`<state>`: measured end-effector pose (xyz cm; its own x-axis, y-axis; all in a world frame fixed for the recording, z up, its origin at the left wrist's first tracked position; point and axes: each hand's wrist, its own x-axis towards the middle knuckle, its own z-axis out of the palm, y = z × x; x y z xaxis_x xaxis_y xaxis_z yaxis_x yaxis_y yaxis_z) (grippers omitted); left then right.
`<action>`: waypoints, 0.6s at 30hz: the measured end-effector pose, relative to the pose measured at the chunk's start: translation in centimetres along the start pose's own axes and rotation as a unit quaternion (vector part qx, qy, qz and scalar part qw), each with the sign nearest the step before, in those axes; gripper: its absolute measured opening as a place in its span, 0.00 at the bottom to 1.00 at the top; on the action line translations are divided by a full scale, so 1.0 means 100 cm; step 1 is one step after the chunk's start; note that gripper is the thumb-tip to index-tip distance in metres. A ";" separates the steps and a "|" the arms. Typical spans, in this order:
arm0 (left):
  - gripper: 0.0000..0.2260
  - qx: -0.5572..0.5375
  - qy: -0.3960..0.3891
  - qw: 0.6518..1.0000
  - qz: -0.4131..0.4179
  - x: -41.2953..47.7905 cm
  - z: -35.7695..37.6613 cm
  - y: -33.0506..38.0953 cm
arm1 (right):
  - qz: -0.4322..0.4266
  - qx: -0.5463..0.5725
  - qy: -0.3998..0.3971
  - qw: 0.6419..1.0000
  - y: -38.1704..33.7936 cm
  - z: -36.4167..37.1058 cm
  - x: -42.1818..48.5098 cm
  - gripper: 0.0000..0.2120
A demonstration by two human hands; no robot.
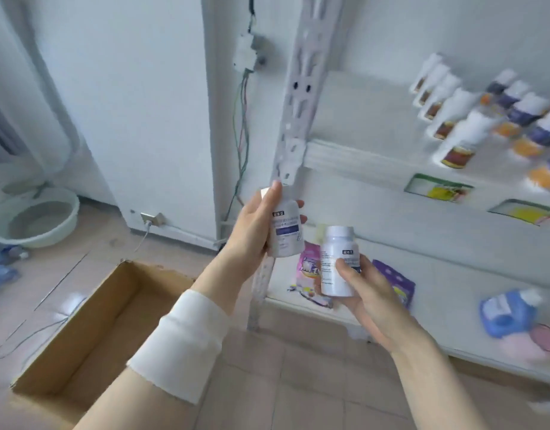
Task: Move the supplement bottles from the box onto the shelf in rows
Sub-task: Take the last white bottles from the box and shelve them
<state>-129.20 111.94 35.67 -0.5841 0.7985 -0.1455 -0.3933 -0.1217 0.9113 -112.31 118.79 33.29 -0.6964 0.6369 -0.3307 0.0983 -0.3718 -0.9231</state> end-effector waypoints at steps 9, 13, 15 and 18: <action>0.08 0.057 -0.244 0.966 0.057 -0.050 0.334 -0.038 | -0.141 0.009 0.168 0.976 -0.067 -0.257 -0.164 0.46; 0.09 0.094 -0.314 0.943 0.053 -0.069 0.444 -0.063 | -0.163 -0.004 0.237 0.958 -0.086 -0.345 -0.220 0.46; 0.09 0.104 -0.337 0.935 0.046 -0.072 0.490 -0.074 | -0.172 -0.013 0.266 0.949 -0.093 -0.382 -0.240 0.41; 0.08 0.107 -0.368 0.922 0.049 -0.074 0.554 -0.093 | -0.188 0.012 0.303 0.934 -0.101 -0.438 -0.256 0.18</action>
<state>-81.86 139.82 49.57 0.0626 0.9832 0.1712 -0.1698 -0.1586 0.9726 -64.34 135.83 42.51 -0.1470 0.9883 -0.0414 -0.0938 -0.0556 -0.9940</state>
